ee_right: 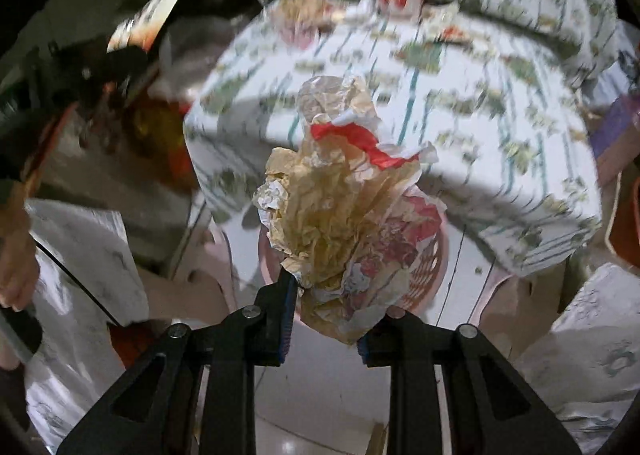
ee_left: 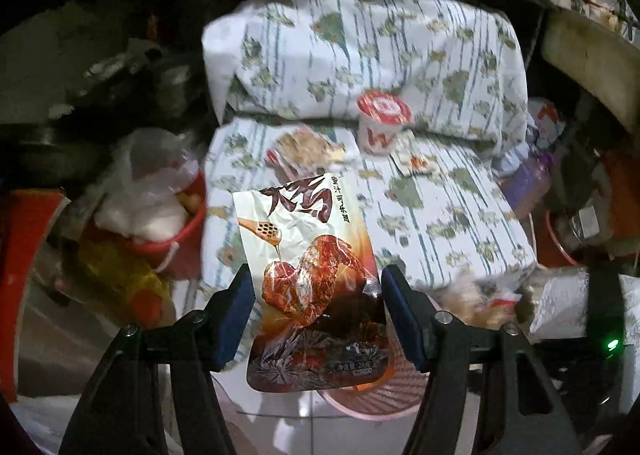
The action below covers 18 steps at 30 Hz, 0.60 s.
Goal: Collect trash
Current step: 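Carry both items over the pink basket and open both tools to drop them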
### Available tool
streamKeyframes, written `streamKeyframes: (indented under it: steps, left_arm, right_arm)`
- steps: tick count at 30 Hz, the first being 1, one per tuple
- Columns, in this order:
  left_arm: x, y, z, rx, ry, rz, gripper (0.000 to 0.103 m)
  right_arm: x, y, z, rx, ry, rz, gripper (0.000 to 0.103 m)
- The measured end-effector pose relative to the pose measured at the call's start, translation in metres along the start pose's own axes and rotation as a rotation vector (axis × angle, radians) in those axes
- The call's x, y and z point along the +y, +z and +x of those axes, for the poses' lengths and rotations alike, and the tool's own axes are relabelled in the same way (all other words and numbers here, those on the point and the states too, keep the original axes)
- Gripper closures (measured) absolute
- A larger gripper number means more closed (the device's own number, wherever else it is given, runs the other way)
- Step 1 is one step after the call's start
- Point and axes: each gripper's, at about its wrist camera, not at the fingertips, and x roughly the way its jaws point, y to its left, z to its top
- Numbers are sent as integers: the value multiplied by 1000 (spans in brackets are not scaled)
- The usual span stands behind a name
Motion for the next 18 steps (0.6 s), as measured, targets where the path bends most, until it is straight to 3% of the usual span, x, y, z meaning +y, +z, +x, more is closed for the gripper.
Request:
streamKeyframes:
  steps: [3, 6, 10, 15, 18]
  left_arm:
    - [-6, -5, 13, 45, -17, 7, 37]
    - [-12, -9, 22, 46, 37, 39, 37]
    - [-12, -11, 35, 86, 20, 30, 37]
    - [-18, -13, 42, 113, -3, 36, 37]
    - [-22, -16, 50, 142, 6, 43, 36]
  right_arm:
    - [-5, 0, 7, 25, 13, 24, 77]
    - [-14, 1, 12, 44, 21, 73, 76]
    - [-23, 3, 19, 76, 70, 138, 74]
    - [-26, 6, 9, 55, 122, 185, 51]
    - [-33, 8, -5, 2, 65, 203, 51]
